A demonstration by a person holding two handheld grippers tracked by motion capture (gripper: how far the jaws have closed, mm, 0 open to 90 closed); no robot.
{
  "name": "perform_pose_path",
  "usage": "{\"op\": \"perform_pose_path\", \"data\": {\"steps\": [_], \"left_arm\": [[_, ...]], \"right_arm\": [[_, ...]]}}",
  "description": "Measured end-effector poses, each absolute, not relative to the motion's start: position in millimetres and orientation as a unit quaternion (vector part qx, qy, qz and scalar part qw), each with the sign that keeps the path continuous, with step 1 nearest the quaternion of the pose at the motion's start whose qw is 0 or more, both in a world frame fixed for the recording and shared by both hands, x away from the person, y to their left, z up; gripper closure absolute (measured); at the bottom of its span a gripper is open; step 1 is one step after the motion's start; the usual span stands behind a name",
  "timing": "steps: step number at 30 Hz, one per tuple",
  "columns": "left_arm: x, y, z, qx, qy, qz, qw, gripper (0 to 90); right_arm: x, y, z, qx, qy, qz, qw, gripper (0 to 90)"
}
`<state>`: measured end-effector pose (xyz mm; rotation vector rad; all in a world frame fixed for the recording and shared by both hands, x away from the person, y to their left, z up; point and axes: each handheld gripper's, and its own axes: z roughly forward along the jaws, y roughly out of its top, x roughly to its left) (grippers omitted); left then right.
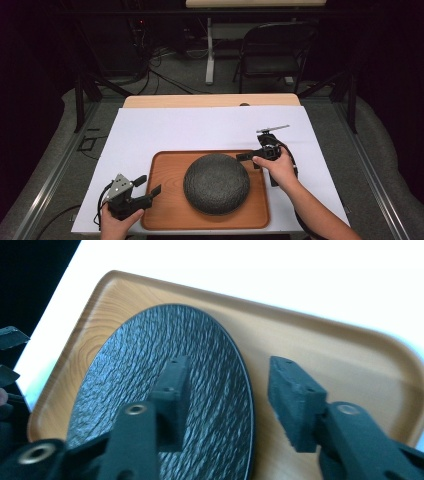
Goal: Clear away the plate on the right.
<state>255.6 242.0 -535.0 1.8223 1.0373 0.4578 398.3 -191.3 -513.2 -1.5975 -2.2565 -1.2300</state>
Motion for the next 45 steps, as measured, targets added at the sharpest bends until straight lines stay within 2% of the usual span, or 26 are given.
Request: {"op": "perform_pose_path", "data": {"steps": [9,15,20,27,37,45], "left_arm": [[256.0,242.0,-535.3,0.746,0.424,0.186,0.478,32.4],[256.0,241.9,-535.1,0.747,0.425,0.185,0.477,32.3],[255.9,241.9,-535.0,0.747,0.427,0.185,0.475,32.3],[256.1,241.8,-535.0,0.747,0.427,0.185,0.475,32.3],[256.2,241.2,-535.3,0.747,0.427,0.184,0.476,32.3],[256.6,241.0,-535.5,0.746,0.425,0.185,0.478,32.3]], "right_arm": [[384.4,-191.2,-504.1,-0.501,-0.765,-0.405,0.008,41.6],[368.0,-193.6,-501.7,-0.490,-0.773,-0.403,-0.004,38.1],[351.1,-197.9,-500.8,-0.480,-0.775,-0.411,-0.019,37.6],[324.7,-201.9,-506.3,-0.461,-0.796,-0.385,-0.074,38.5],[294.9,-218.4,-527.2,-0.474,-0.774,-0.412,-0.080,38.1],[292.3,-231.9,-530.0,-0.488,-0.751,-0.435,-0.092,38.2]]}}
